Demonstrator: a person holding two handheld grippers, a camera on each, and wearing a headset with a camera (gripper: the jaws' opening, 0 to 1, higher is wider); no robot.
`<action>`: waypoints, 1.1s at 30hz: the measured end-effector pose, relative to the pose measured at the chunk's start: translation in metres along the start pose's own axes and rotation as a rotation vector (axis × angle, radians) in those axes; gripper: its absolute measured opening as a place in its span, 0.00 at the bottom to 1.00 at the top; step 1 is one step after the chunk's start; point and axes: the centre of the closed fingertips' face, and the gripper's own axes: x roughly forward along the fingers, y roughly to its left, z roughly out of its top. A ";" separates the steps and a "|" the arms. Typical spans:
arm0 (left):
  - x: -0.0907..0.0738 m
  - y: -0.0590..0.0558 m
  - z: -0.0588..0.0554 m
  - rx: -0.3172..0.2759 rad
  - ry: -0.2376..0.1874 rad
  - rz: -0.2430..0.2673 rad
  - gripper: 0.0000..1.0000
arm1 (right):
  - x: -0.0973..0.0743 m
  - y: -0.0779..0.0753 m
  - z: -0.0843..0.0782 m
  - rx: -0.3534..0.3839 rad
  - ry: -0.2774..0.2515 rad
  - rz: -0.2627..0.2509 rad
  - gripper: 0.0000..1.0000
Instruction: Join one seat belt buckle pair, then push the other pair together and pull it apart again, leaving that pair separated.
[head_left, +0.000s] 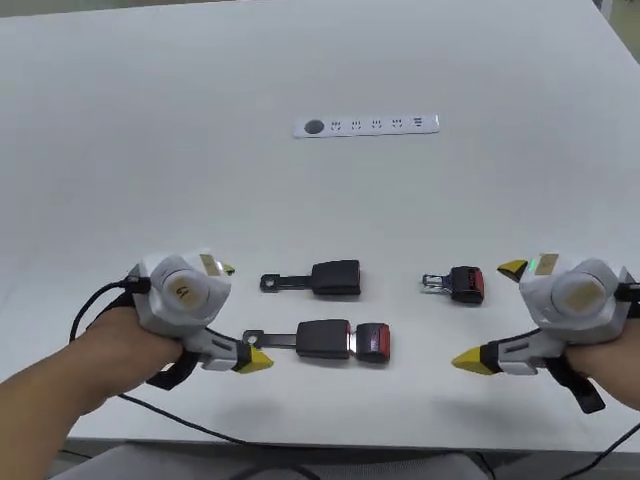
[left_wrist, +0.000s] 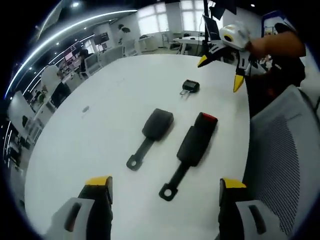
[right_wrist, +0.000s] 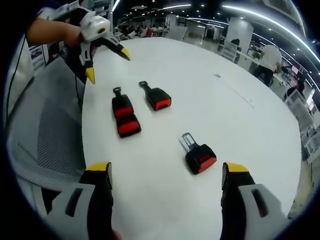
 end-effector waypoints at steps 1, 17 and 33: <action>-0.004 0.003 -0.004 -0.023 -0.007 0.015 0.92 | -0.002 -0.002 -0.003 0.014 -0.004 -0.010 0.94; -0.033 0.013 -0.031 -0.208 -0.106 0.051 1.00 | -0.009 0.010 0.001 0.071 -0.048 -0.062 1.00; -0.032 0.009 -0.028 -0.227 -0.115 0.029 1.00 | -0.014 0.020 -0.003 0.131 -0.051 -0.058 1.00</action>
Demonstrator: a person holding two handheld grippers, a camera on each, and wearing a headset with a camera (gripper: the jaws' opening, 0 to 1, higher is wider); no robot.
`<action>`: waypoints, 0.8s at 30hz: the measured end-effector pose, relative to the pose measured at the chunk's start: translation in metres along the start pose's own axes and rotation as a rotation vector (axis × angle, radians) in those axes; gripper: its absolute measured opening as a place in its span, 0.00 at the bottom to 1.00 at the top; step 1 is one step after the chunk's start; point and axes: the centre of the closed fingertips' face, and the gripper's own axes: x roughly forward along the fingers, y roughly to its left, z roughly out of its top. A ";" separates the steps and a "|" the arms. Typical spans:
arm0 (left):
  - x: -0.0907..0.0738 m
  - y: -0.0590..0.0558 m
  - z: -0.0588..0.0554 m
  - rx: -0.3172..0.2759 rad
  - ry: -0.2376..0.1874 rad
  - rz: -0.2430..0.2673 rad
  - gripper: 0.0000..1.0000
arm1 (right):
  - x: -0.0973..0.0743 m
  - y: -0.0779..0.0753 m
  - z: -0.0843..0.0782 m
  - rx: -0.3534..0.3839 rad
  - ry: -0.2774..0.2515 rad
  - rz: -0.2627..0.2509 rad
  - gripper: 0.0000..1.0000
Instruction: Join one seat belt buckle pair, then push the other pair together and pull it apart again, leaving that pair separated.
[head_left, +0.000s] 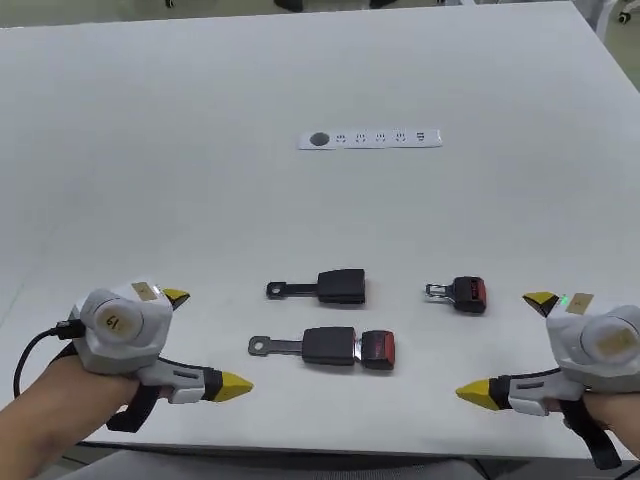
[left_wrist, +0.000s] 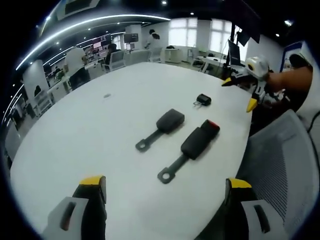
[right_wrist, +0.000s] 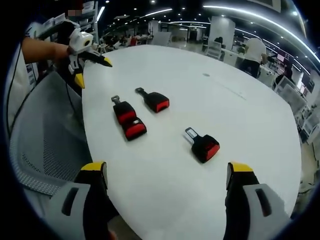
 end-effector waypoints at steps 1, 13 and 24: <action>0.001 0.000 -0.001 0.001 0.000 -0.002 1.00 | -0.001 -0.001 -0.001 0.007 0.001 -0.002 1.00; -0.003 -0.001 0.000 -0.011 0.014 0.013 1.00 | -0.008 -0.011 -0.004 0.032 0.002 -0.017 1.00; 0.001 0.000 0.005 -0.017 0.015 0.033 1.00 | -0.007 -0.016 -0.005 0.031 -0.020 -0.006 1.00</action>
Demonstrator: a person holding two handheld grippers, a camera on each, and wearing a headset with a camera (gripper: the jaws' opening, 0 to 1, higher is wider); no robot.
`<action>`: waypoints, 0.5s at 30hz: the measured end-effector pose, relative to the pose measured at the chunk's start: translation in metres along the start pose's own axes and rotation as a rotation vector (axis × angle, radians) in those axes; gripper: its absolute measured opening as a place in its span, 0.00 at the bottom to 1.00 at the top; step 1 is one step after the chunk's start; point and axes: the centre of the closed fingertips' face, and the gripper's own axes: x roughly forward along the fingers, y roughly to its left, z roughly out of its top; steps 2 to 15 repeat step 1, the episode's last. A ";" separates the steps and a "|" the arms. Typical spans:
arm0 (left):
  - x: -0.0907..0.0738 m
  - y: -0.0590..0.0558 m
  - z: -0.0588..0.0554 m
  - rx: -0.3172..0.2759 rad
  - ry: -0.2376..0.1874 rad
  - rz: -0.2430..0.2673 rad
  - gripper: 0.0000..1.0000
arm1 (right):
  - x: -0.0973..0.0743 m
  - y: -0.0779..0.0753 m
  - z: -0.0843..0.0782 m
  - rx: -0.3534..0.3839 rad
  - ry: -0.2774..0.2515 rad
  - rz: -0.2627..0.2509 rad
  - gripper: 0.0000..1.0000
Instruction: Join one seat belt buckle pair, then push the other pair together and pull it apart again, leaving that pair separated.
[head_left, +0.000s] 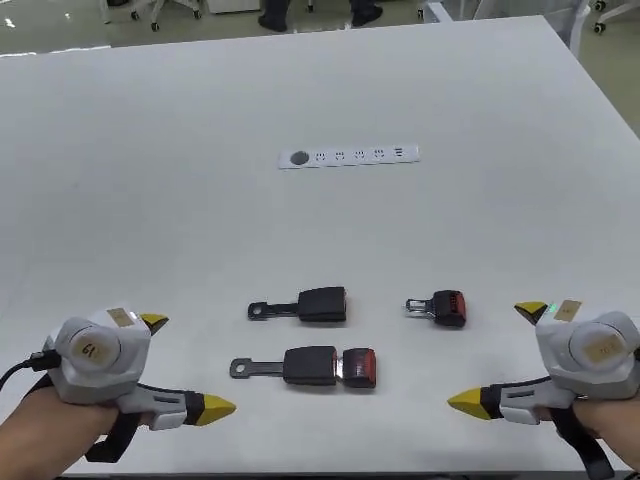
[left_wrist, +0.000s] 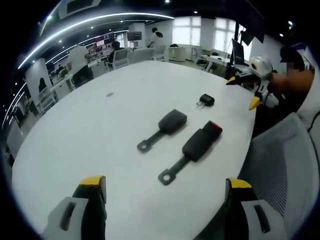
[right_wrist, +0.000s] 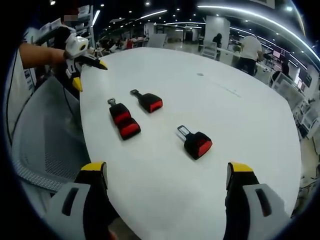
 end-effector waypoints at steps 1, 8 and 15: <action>0.000 -0.002 0.001 0.000 0.001 0.001 1.00 | 0.002 -0.001 -0.002 -0.002 -0.001 0.002 1.00; 0.000 -0.002 0.001 0.000 0.001 0.001 1.00 | 0.002 -0.001 -0.002 -0.002 -0.001 0.002 1.00; 0.000 -0.002 0.001 0.000 0.001 0.001 1.00 | 0.002 -0.001 -0.002 -0.002 -0.001 0.002 1.00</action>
